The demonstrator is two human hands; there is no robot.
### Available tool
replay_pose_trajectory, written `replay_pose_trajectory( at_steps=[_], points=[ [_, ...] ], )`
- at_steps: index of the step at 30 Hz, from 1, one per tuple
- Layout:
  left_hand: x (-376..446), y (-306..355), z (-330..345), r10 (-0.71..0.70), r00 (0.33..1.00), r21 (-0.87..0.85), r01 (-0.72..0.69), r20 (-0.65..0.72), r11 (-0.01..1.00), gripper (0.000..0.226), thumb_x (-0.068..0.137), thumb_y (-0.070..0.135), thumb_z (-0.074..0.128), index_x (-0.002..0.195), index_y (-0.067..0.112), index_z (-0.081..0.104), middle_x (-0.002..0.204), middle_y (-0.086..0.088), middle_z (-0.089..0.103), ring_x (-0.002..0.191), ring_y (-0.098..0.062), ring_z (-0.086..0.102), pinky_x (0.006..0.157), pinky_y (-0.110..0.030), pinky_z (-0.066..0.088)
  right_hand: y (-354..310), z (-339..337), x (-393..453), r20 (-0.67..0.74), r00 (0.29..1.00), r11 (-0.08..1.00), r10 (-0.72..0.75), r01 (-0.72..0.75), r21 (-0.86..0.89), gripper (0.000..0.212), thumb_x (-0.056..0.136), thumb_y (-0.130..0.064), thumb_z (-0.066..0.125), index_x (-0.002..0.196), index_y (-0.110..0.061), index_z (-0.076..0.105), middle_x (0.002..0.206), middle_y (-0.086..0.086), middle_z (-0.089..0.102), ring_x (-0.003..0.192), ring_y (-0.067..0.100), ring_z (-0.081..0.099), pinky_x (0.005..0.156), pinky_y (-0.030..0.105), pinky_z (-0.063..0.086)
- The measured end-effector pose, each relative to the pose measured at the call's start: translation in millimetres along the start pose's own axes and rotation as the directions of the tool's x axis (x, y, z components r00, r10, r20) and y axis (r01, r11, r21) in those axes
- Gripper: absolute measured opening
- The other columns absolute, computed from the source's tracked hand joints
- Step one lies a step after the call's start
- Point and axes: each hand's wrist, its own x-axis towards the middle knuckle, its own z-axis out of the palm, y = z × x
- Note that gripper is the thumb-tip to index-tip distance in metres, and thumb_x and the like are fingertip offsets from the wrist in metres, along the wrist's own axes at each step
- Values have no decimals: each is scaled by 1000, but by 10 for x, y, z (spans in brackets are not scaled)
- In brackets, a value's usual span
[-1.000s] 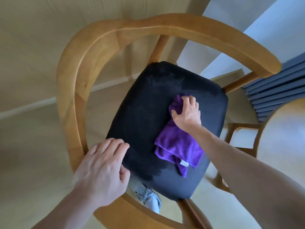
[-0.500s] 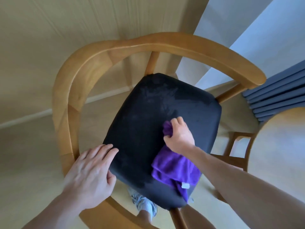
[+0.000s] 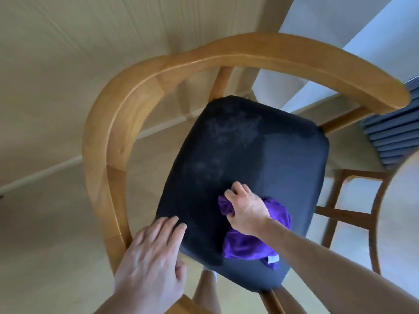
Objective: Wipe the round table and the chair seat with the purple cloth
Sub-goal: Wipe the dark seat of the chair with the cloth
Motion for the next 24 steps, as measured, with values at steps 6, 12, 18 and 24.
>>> replay_pose_trajectory(
  at_steps=[6, 12, 18, 24],
  points=[
    [90, 12, 25, -19, 994, 2, 18, 109, 1000, 69, 33, 22, 74, 102, 14, 79, 113, -5, 77, 103, -28, 74, 76, -45, 63, 717, -792, 938, -390, 748, 827, 538, -378, 416, 45, 78, -12, 65, 122, -8, 54, 128, 16, 45, 118, 40, 46, 97, 44, 46],
    [597, 109, 154, 90, 992, -102, -80, 92, 992, 71, 69, 35, 66, 139, 23, 58, 149, 2, 53, 136, -17, 52, 109, -34, 47, 133, -409, 1108, -331, 886, 943, 323, -330, 37, 48, 80, -11, 65, 126, -9, 52, 129, 15, 45, 111, 38, 48, 92, 43, 47],
    [1571, 186, 113, 175, 984, 16, -175, -28, 984, 78, 92, 24, 55, 160, 18, 17, 169, -8, 6, 155, -26, 12, 127, -35, 15, 370, -462, 563, -172, 975, 982, 144, -120, 144, 28, 77, -8, 62, 104, -12, 63, 109, 5, 53, 104, 31, 54, 81, 39, 51],
    [2020, 444, -29, 230, 963, -13, -234, -139, 972, 76, 87, 18, 66, 154, 16, 30, 162, -8, 22, 149, -26, 26, 120, -35, 28, 1292, -1027, 892, -386, 635, 738, 669, -505, 448, 38, 82, -14, 66, 118, -8, 56, 127, 16, 48, 113, 39, 51, 88, 33, 40]
  ],
)
